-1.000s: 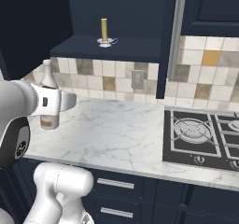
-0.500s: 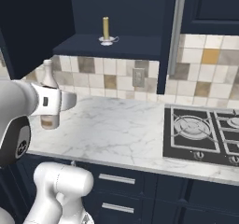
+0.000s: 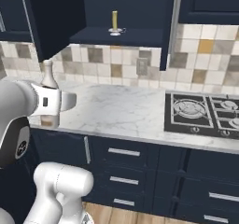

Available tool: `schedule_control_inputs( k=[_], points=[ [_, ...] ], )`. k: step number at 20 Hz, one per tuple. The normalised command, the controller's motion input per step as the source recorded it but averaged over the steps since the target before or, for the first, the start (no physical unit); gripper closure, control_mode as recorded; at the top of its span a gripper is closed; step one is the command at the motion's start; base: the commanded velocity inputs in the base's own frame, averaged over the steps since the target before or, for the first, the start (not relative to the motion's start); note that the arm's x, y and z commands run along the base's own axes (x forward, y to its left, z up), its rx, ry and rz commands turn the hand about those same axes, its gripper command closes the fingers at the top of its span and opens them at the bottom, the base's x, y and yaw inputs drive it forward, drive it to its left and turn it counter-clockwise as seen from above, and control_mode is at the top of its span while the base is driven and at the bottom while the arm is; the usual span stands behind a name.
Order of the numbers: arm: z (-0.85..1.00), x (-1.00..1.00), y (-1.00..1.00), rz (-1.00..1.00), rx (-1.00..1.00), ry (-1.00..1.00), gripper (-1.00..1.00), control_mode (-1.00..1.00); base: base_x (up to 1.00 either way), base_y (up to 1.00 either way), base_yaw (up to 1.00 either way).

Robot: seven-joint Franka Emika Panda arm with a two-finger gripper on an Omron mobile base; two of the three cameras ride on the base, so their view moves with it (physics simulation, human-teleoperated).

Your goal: Get the candle and the liquor from the cabinet and move them to the dining counter.

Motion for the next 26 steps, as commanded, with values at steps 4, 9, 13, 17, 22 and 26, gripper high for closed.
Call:
schedule_control_inputs(
  k=[4, 9, 13, 17, 22, 26],
  points=[
    [0.00, 0.00, 0.00, 0.00, 0.00, 0.00, 1.00, 1.00, -0.79, 0.06, -0.01],
    [0.00, 0.00, 0.00, 0.00, 0.00, 0.00, 1.00, 1.00, -0.33, 0.03, -0.56],
    [0.00, 0.00, 0.00, 0.00, 0.00, 0.00, 1.00, 1.00, -0.05, 0.09, -0.96],
    [0.00, 0.00, 0.00, 0.00, 0.00, 0.00, 1.00, 1.00, 0.00, 0.07, -0.99],
    [0.00, 0.00, 0.00, 0.00, 0.00, 0.00, 1.00, 1.00, 0.00, 0.02, -0.97],
    [0.00, 0.00, 0.00, 0.00, 0.00, 0.00, 1.00, 1.00, 0.00, 0.00, -0.90]
  ],
)
